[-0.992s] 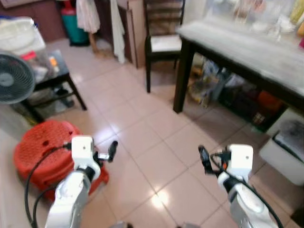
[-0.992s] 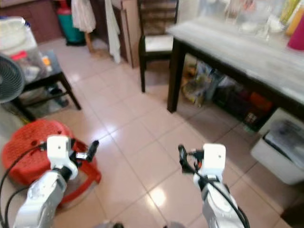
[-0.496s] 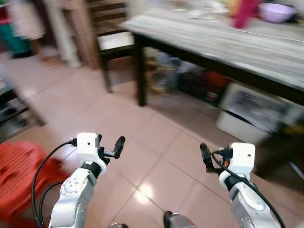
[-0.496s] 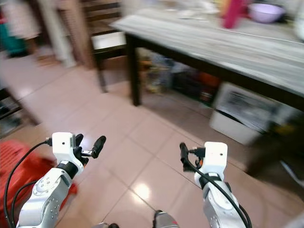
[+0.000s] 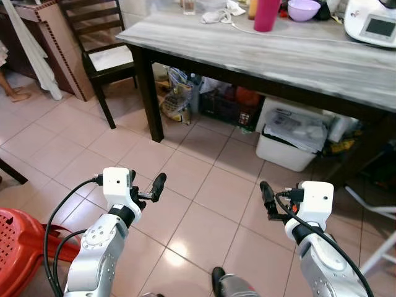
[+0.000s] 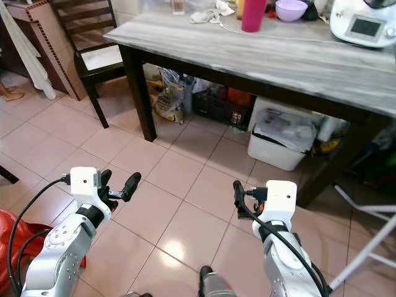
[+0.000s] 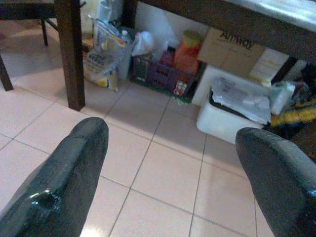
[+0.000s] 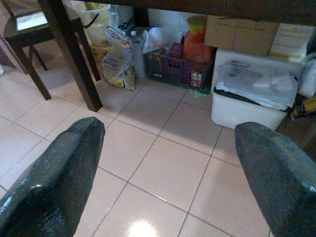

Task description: Setting the table

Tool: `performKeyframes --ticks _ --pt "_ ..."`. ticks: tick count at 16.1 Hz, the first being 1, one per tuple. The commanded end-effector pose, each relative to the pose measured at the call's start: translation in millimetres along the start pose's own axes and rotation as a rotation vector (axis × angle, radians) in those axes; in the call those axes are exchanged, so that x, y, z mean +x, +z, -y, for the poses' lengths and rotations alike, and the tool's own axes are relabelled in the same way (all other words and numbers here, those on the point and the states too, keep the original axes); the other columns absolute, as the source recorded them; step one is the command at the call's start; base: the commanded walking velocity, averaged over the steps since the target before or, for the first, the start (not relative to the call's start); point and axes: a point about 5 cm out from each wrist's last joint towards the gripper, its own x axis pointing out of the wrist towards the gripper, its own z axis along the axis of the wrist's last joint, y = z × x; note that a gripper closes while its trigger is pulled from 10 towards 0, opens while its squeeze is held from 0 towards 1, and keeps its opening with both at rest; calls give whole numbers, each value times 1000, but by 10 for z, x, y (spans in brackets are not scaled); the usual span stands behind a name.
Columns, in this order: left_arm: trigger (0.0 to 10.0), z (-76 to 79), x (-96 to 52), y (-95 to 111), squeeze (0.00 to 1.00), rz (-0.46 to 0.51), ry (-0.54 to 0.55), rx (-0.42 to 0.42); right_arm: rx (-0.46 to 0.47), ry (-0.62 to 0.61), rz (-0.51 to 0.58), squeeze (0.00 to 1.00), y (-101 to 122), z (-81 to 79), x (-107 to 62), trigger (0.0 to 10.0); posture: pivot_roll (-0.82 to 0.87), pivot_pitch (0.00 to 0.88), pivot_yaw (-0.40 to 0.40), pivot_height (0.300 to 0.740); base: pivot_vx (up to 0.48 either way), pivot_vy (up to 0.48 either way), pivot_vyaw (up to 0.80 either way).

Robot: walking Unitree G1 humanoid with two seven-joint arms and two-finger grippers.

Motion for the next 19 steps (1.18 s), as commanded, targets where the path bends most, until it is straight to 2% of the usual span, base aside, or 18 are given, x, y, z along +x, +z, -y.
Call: performKeyframes --ticks 1,3,12,15,19 --pt "10000 -3 3 36 0 1 -8 9 -3 -3 5 0 15 -1 -9 10000 -213 152 37 740 356 0 0" --pt "10000 -5 5 29 0 -8 -17 10 -2 -2 6 0 12 -8 -5 10000 -211 150 40 740 291 0 0" --pt "10000 27 -52 -92 0 -51 -50 -13 -9 6 15 0 20 -36 6 10000 -203 147 39 740 0 0 0" --pt "10000 34 -59 -94 0 -50 -62 -4 -29 15 27 0 80 -51 14 10000 -205 151 36 740 0 0 -692" --pt "10000 119 -16 65 0 18 -96 -11 -83 42 98 0 259 -137 7 10000 -208 156 35 740 0 0 -800"
